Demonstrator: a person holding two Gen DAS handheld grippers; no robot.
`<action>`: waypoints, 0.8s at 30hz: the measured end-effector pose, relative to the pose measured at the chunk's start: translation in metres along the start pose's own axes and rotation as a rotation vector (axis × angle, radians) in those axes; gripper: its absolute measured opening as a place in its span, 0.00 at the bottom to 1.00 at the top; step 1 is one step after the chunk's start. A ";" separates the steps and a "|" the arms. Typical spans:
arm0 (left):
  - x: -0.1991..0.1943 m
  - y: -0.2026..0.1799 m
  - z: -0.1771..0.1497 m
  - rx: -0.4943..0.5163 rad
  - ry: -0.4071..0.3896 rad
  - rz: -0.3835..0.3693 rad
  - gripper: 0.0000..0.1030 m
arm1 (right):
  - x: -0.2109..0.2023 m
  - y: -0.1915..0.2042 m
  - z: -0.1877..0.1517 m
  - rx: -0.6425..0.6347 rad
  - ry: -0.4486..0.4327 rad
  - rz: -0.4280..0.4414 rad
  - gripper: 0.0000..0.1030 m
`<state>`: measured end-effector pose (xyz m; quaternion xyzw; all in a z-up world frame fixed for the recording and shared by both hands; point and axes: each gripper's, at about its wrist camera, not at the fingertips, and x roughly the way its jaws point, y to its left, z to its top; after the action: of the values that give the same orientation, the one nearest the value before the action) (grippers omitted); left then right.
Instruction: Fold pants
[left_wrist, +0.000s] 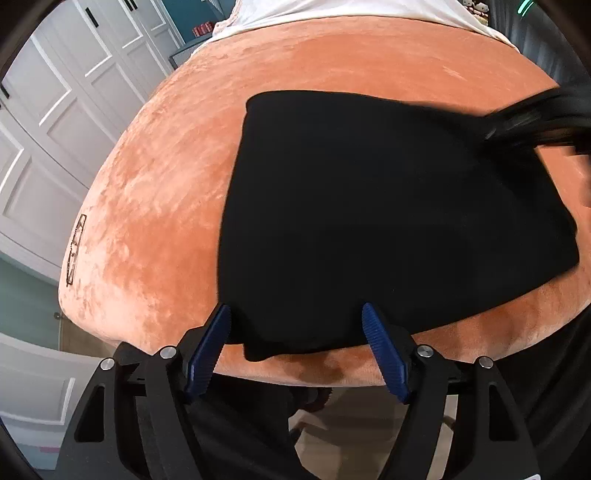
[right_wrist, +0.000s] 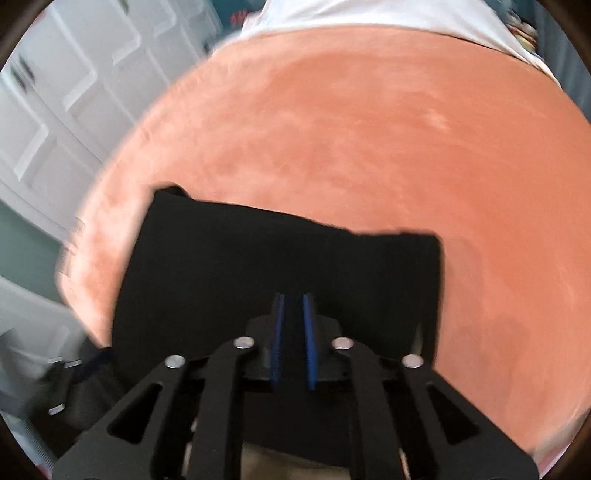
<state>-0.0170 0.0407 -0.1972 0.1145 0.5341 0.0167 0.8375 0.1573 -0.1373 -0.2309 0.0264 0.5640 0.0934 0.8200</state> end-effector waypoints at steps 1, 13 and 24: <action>-0.002 0.002 0.000 -0.004 -0.004 -0.001 0.71 | 0.010 -0.012 0.008 0.065 0.002 0.040 0.06; 0.003 0.015 -0.009 -0.021 0.020 -0.050 0.75 | 0.044 0.170 0.067 -0.243 0.104 0.082 0.25; 0.008 0.028 -0.012 -0.050 0.021 -0.082 0.75 | -0.048 0.030 -0.009 0.061 -0.072 0.116 0.30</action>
<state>-0.0213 0.0715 -0.2031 0.0717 0.5463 -0.0031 0.8345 0.1287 -0.1170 -0.1851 0.0875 0.5344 0.1224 0.8317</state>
